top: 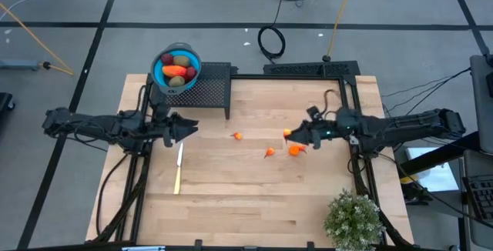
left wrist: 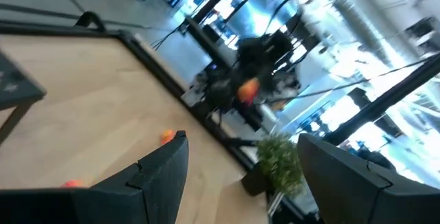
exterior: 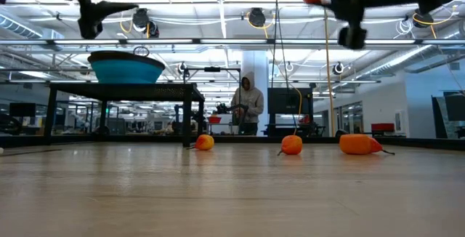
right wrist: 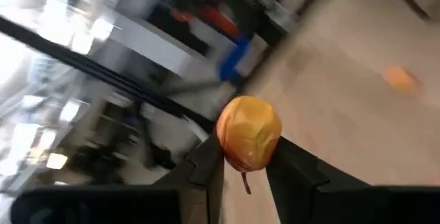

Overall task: Pick & Place Fruit
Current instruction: Put the pear into the blue strainer bowl on the shelf

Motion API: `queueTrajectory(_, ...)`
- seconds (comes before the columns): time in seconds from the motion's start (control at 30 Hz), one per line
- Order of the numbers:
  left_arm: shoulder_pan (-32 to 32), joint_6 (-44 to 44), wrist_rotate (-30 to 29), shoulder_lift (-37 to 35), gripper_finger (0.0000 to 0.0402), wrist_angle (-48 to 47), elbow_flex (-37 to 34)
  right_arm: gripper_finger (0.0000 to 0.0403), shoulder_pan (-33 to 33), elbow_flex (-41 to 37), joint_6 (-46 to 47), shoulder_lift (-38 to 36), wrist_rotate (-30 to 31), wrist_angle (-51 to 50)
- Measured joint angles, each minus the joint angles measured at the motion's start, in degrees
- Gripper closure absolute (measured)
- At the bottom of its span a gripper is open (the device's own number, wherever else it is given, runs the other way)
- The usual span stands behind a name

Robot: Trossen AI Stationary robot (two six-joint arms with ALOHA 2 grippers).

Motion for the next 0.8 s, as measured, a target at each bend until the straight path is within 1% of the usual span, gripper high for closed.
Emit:
queueTrajectory(0.13, -0.14, 0.19, 0.02, 3.95, 0.0128, 5.23, 0.03, 0.0316, 0.87, 0.0, -0.75, 0.04, -1.16, -11.7)
queueTrajectory(0.27, -1.15, 0.14, 0.02, 8.96, 0.0128, 10.29, 0.03, 0.0316, 0.95, 0.0, -7.75, 0.09, -0.76, -19.56)
queueTrajectory(0.33, -1.9, -0.09, -0.2, 11.75, 0.0128, 12.2, 0.55, 0.0316, 0.95, 0.0, -12.4, 0.09, 1.74, -21.91)
queueTrajectory(0.43, -3.51, 0.04, -2.05, 16.42, 0.0128, 13.13, 2.83, 0.0316, 0.95, 0.0, -20.29, 0.09, 5.76, -22.55)
queueTrajectory(0.53, -4.95, 0.76, -3.29, 21.04, 0.0128, 13.18, 6.23, 0.0316, 0.95, 0.0, -30.16, 0.09, 9.42, -21.54)
queueTrajectory(0.7, -6.68, 3.45, -3.94, 28.83, 0.0128, 13.09, 13.25, 0.0316, 0.95, 0.0, -44.78, 0.09, 12.34, -20.07)
queueTrajectory(0.8, -7.56, 5.3, -4.82, 33.48, 0.0128, 11.98, 18.2, 0.0316, 0.95, 0.0, -52.34, 0.09, 12.46, -17.21)
